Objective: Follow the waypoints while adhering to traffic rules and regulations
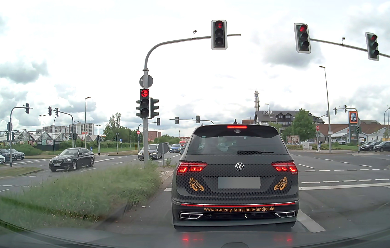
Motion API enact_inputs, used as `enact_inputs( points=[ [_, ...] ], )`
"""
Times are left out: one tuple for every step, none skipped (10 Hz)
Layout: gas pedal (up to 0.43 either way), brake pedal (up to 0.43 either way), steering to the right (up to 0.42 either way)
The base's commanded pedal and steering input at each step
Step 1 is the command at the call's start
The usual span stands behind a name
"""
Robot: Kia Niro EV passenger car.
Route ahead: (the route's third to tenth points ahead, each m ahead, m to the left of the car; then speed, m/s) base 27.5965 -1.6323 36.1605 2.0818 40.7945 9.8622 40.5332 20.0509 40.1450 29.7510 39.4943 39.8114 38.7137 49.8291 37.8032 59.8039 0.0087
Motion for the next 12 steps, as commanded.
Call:
enact_inputs(
  points=[
    [0.0,0.268,0.0],
    [0.0,0.262,0.0],
    [0.0,0.262,0.0],
    [0.0,0.262,0.0],
    [0.0,0.262,0.0],
    [0.0,0.262,0.0],
    [0.0,0.262,0.0],
    [0.0,0.262,0.0],
    [0.0,0.262,0.0],
    [0.0,0.262,0.0],
    [0.0,0.262,0.0],
    [0.0,0.268,0.0]
  ],
)
